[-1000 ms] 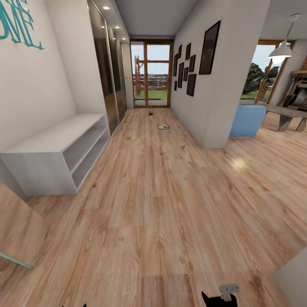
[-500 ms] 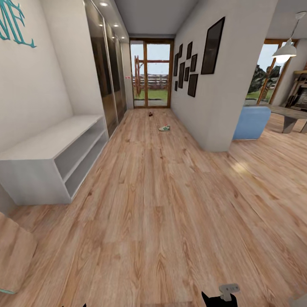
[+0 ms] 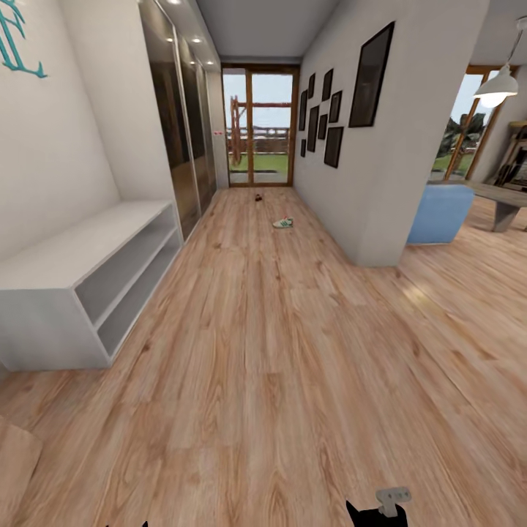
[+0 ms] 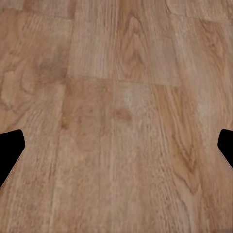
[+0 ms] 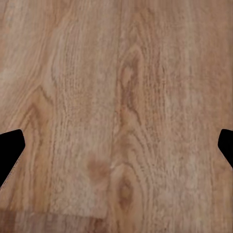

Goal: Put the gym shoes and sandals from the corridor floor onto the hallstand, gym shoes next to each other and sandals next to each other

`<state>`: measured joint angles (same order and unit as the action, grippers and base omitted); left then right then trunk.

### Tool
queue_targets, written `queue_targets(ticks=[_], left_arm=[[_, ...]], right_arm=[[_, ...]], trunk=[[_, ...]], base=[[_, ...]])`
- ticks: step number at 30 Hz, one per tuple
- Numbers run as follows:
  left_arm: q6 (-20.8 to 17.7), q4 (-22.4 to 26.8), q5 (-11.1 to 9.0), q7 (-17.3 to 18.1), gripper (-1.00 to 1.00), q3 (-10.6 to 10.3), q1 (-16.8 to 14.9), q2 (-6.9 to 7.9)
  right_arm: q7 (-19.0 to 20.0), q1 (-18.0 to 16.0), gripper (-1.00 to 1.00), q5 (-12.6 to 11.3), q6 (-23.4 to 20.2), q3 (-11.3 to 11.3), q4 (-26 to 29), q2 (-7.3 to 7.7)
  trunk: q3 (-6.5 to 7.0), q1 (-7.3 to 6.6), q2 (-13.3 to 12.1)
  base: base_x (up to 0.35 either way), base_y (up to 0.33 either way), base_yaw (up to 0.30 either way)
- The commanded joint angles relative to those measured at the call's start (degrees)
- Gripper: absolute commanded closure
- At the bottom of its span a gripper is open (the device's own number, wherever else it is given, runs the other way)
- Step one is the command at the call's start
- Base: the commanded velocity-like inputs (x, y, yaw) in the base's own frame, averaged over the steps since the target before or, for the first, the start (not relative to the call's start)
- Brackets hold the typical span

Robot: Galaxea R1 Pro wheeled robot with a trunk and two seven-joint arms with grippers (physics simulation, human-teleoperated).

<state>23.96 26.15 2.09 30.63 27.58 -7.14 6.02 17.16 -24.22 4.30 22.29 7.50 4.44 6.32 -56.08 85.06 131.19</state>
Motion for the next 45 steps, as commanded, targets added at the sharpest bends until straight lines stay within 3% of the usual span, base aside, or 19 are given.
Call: queue_targets(ticks=[1, 45], left_arm=[[0.1, 0.0, 0.2, 0.5, -1.0, 0.5, -0.1, -0.04], [0.1, -1.3, 0.3, 0.5, -1.0, 0.4, -0.1, -0.04]], right_arm=[[0.2, 0.0, -1.0, 0.4, 0.2, 0.5, 0.0, 0.01], [0.2, 0.0, -1.0, 0.4, 0.2, 0.5, -0.1, 0.17]], trunk=[[-0.05, 0.02, 0.0], [-0.05, 0.02, 0.0]], base=[[0.338, 0.0, 0.0], [0.339, 0.0, 0.0]])
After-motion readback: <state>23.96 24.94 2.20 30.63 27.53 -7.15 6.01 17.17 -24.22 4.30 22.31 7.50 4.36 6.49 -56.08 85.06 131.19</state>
